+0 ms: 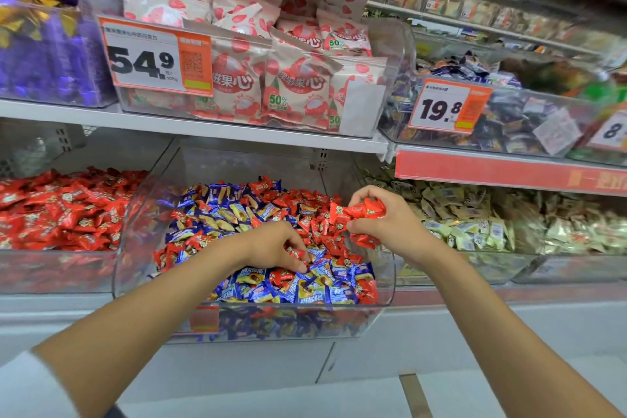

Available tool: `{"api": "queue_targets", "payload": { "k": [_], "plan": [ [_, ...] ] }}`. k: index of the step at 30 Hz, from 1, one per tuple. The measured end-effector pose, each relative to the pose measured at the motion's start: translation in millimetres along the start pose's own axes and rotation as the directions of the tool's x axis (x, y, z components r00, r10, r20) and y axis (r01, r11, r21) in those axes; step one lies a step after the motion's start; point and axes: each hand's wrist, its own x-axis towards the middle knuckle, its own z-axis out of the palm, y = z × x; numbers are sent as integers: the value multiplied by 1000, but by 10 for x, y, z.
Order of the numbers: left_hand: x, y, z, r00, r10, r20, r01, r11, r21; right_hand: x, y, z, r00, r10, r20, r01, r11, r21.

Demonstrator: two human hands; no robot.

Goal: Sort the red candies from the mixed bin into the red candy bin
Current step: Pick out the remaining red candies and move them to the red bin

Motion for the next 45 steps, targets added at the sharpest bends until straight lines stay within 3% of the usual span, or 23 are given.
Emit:
{"api": "queue_targets", "payload": {
  "k": [7, 14, 18, 26, 29, 32, 34, 36, 40, 45],
  "plan": [
    [-195, 28, -175, 937, 109, -332, -135, 989, -57, 4, -47, 68, 1000, 7, -14, -6, 1000, 2],
    [-738, -77, -472, 774, 135, -618, -145, 989, 34, 44, -306, 597, 999, -14, 39, 7, 985, 170],
    [-1313, -408, -799, 666, 91, -740, -65, 996, 64, 97, -572, 1111, 993, -99, 66, 88, 983, 160],
    [-2281, -1692, -1428, 388, -190, -902, 318, 946, -63, 619, -1333, 2354, 939, -313, 142, 298, 947, 119],
    [-2309, -1980, -1594, 324, -238, -916, 329, 936, -127, 1005, -1492, 2904, 920, -356, 165, 363, 932, -9],
    [-2303, -2180, -1666, 370, -291, -882, 315, 933, -176, 1350, -1523, 3319, 924, -279, 261, 327, 931, -161],
    [-2333, -2268, -1659, 424, -334, -842, 344, 919, -191, 1431, -1537, 3403, 886, -226, 405, 347, 902, -255],
    [-2358, -2309, -1647, 466, -334, -819, 365, 916, -166, 1425, -1522, 3315, 858, -239, 454, 406, 857, -317],
    [-2234, -2053, -1561, 543, -166, -823, 282, 959, -7, 1239, -1263, 2710, 872, -353, 339, 472, 791, -389],
    [-1722, -1307, -1254, 672, 95, -734, 127, 962, 241, 848, -539, 1510, 956, -254, 147, 293, 857, -424]
  ]
}}
